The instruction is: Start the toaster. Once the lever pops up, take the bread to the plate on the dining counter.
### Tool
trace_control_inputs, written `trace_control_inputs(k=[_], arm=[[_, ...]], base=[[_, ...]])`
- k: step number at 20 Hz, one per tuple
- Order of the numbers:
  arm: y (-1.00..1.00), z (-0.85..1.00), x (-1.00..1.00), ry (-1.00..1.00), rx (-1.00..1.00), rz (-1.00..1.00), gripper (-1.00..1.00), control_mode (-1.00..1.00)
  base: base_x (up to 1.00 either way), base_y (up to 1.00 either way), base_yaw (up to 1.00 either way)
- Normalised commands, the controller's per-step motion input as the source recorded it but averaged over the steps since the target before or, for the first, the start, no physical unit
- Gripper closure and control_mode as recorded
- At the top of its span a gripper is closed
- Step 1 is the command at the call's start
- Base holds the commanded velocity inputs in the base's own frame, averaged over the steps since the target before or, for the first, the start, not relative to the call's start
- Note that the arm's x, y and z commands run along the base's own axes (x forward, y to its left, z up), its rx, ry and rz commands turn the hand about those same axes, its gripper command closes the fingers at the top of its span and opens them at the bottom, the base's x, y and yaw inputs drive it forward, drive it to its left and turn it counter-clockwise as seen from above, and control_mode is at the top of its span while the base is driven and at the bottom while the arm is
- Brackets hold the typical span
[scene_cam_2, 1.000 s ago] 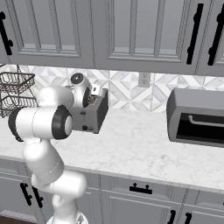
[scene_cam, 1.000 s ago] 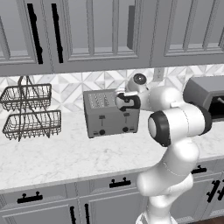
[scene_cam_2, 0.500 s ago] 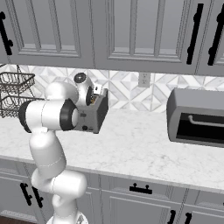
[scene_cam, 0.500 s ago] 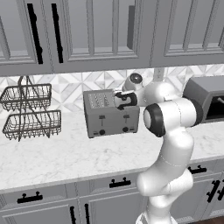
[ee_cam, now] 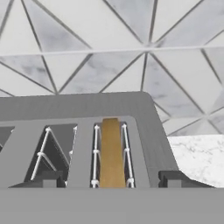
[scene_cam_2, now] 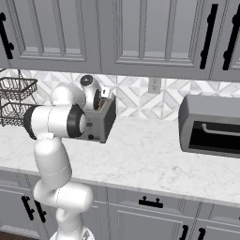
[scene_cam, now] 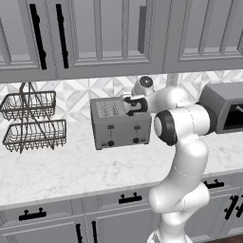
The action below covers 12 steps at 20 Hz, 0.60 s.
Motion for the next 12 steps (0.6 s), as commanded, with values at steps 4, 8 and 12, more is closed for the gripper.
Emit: trace_control_inputs(k=[4,8,12], arm=[[0.0,0.0,0.0,0.0,0.0,0.0,1.0,-1.0],[0.0,0.0,0.0,0.0,0.0,0.0,1.0,-1.0],[0.0,0.0,-0.01,0.0,0.0,0.0,1.0,-1.0]], base=[[0.0,0.0,0.0],[0.0,0.0,0.0],[0.0,0.0,0.0]])
